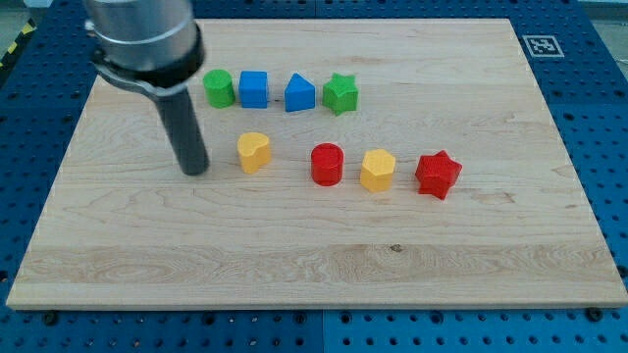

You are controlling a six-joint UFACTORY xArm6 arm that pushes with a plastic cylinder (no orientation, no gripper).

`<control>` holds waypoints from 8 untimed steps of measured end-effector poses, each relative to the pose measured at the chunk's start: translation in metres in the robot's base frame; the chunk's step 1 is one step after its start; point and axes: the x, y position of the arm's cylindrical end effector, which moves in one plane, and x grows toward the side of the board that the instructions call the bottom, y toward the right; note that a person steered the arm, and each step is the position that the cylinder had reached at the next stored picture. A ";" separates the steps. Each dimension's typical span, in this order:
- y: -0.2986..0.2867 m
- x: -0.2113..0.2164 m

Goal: Move the yellow heart diagonally bottom left to the green star

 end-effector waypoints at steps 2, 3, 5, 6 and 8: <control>-0.003 -0.024; 0.024 -0.013; 0.065 0.006; 0.066 0.006; 0.063 0.007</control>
